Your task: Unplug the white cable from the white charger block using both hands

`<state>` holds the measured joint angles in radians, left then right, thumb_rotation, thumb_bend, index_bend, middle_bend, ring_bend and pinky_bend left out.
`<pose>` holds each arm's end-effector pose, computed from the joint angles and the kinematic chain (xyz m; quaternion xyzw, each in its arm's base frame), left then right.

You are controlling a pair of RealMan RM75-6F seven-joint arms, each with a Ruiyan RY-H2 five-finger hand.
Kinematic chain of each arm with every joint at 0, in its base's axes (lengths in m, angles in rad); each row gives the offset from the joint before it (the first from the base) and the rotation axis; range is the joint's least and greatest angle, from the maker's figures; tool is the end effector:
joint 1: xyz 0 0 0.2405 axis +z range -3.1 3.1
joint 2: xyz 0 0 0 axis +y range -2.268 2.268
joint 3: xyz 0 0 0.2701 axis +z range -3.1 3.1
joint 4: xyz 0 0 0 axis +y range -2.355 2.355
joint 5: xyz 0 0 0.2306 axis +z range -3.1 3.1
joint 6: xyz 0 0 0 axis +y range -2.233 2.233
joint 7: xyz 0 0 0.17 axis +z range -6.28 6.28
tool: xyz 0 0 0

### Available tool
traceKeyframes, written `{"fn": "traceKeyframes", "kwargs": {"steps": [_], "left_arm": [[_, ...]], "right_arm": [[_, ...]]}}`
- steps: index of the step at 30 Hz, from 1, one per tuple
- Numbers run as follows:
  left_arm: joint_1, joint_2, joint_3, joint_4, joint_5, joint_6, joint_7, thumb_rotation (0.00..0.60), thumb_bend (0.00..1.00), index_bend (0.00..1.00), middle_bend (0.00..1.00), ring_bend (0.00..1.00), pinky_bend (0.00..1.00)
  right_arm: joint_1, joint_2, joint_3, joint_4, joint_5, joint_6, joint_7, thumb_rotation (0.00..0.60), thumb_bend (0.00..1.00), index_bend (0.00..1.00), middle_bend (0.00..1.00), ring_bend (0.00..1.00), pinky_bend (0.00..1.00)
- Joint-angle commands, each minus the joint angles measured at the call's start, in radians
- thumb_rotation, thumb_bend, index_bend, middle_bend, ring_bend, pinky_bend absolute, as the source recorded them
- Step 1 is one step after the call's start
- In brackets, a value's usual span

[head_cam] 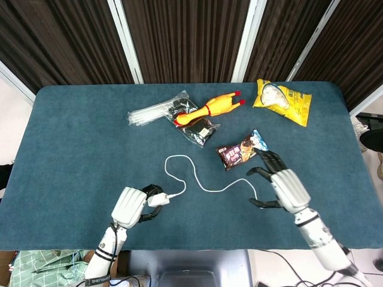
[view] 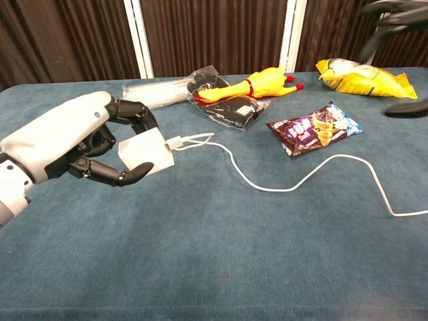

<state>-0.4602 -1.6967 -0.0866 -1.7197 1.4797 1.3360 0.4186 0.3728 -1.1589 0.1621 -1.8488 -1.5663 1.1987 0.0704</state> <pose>-0.1059 0.2616 -0.0424 -0.6676 -0.3692 -0.5192 0.3854 -0.1831 -0.2882 0.0857 0.6614 -0.4141 0.5057 0.3679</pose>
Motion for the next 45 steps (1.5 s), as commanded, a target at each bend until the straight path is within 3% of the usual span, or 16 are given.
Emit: {"fn": "traceKeyframes", "kwargs": {"steps": [1,16,35,45], "left_arm": [[0.0,-0.011,-0.002,-0.023,0.004,0.003,0.027,0.6,0.67,0.73,0.86,1.0,1.0],[0.0,-0.041,-0.008,-0.058,0.015,0.005,0.088,0.6,0.67,0.73,0.86,1.0,1.0],[-0.001,-0.056,-0.01,-0.053,0.018,-0.004,0.103,0.6,0.67,0.73,0.86,1.0,1.0],[0.0,-0.057,-0.011,-0.057,0.024,-0.003,0.109,0.6,0.67,0.73,0.86,1.0,1.0]], "right_arm": [[0.058,-0.018,0.037,-0.064,0.069,-0.075,-0.08,0.6,0.29,0.51,0.01,0.0,0.0],[0.197,-0.134,0.056,-0.105,0.231,-0.204,-0.211,0.6,0.36,0.59,0.06,0.0,0.0],[0.291,-0.336,0.055,-0.053,0.359,-0.189,-0.358,0.6,0.38,0.64,0.09,0.0,0.0],[0.325,-0.393,0.059,-0.061,0.387,-0.176,-0.384,0.6,0.42,0.65,0.1,0.0,0.0]]}}
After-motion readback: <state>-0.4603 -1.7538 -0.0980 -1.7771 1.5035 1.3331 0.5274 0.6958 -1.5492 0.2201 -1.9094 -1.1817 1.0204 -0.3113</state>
